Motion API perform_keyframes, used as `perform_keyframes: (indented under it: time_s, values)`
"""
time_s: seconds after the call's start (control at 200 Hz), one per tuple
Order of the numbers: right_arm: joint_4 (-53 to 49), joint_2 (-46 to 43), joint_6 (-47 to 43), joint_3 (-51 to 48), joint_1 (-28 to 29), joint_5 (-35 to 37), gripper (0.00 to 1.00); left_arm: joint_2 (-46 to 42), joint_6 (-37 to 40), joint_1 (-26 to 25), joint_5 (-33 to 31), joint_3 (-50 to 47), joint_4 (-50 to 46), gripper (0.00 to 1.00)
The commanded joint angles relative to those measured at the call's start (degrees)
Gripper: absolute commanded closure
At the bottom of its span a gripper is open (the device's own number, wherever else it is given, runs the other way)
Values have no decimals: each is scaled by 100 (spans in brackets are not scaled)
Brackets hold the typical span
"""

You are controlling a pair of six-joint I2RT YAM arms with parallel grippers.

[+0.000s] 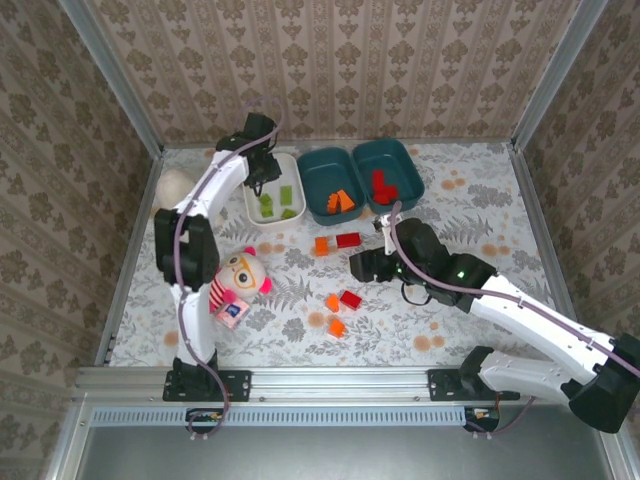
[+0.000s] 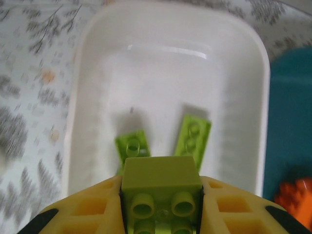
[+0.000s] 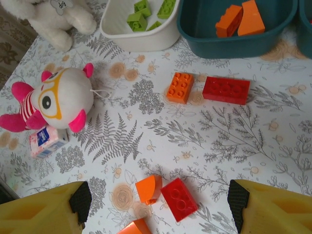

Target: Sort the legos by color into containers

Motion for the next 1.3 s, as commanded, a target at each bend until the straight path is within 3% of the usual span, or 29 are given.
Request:
perform_keyframes:
  time_s: [0.0,0.22,0.505,0.705,1.03,1.295]
  values:
    - [156,60,-58,233,22,-81,23,741,334,104,-107,773,-181,69]
    - [-54,89,-28,326,26,32,23,1817,315,302,42,1878,-425,67]
    - [-133,176,-54,331,19,206,23,2008,124,276,316,1688,-492,63]
    - [-366,631,-292,727,26,293,22,1908,111,273,414,1709,-686,42]
    - [-640,1510,-1055,1120,452,188,24,776,56,239,459,1533,-628,35]
    - [-1090,2681,-1455,1454,1130,217,27,-1307,-138,82,423,-317,-20,32]
